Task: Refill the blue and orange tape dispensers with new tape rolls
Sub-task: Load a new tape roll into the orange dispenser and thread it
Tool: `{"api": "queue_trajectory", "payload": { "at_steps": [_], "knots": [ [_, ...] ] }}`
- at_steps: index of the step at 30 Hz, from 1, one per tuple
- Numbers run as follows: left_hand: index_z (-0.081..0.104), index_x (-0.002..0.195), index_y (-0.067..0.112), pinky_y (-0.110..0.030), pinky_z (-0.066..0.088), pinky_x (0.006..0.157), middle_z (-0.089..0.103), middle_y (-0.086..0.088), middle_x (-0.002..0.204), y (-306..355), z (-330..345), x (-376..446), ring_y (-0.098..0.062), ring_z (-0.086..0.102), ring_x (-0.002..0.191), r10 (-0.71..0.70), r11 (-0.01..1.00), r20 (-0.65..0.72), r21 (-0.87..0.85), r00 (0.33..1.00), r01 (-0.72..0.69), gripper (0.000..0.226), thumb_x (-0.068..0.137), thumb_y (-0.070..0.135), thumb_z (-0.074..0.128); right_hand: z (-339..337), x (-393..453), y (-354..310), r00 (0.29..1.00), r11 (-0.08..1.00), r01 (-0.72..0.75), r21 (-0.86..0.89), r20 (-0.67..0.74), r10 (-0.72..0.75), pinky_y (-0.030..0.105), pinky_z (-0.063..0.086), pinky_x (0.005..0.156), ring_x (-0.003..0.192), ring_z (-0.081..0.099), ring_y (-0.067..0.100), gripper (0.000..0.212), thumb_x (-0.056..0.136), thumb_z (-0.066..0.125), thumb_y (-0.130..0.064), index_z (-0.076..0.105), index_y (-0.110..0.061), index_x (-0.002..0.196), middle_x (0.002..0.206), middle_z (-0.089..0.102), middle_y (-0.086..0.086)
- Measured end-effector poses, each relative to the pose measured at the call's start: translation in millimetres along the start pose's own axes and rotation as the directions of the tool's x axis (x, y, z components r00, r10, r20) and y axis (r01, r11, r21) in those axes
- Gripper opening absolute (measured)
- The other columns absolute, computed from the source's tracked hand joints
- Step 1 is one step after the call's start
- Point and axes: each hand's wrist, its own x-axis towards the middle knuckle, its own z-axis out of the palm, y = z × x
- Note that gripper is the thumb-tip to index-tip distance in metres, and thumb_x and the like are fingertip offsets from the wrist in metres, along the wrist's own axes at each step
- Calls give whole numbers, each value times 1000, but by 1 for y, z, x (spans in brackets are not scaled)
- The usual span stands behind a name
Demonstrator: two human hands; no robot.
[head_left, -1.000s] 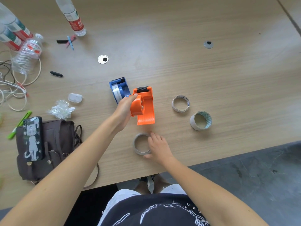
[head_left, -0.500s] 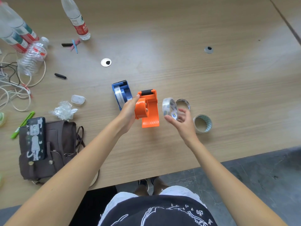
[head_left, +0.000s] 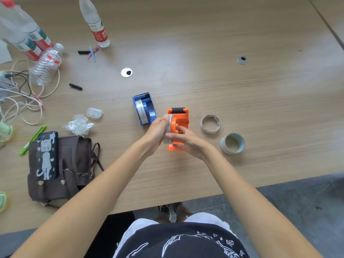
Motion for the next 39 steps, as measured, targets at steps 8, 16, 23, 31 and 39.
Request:
{"api": "queue_trajectory", "payload": {
  "at_steps": [8, 16, 23, 31, 39],
  "knots": [
    [55, 108, 11, -32, 50, 82, 66, -6, 96, -8, 4, -19, -17, 64, 87, 2, 978, 274, 198, 962, -58, 16, 100, 17, 43, 0, 6, -19, 979, 998, -47, 44, -198, 54, 31, 46, 68, 71, 59, 20, 17, 88, 61, -33, 60, -16, 83, 78, 62, 6],
    [53, 103, 15, -28, 52, 80, 68, -8, 96, -14, 3, -29, -10, 65, 80, 40, 966, 262, 237, 964, -104, 10, 97, 23, 51, 0, 8, -18, 900, 1000, 9, -16, -435, -15, 19, 39, 41, 54, 48, 16, 18, 88, 62, -17, 58, -8, 74, 71, 52, 11],
    [50, 103, 10, -17, 50, 64, 63, 1, 84, -13, 2, -19, -9, 62, 73, 54, 976, 108, 205, 993, -75, 12, 98, 21, 49, 14, 6, -19, 881, 940, 155, -305, -388, -271, 28, 41, 67, 73, 55, 14, 16, 86, 61, -21, 72, -18, 75, 69, 64, -2],
    [53, 97, 11, -26, 53, 61, 70, -12, 93, -11, -2, -21, -15, 67, 69, 71, 975, 67, 207, 995, -83, 22, 94, 33, 55, 18, -8, -27, 800, 854, 177, -490, -434, -415, 21, 48, 57, 70, 60, 16, 17, 85, 61, -8, 75, -1, 91, 81, 71, 15],
    [53, 89, 6, -34, 44, 56, 71, -17, 79, -9, 3, -25, -24, 61, 59, 139, 962, -11, 239, 990, -133, 33, 93, 38, 54, 19, 2, -28, 765, 911, 127, -393, -545, -342, 31, 58, 63, 58, 58, 17, 10, 80, 67, -9, 72, -8, 71, 66, 64, 6]
  ]
}}
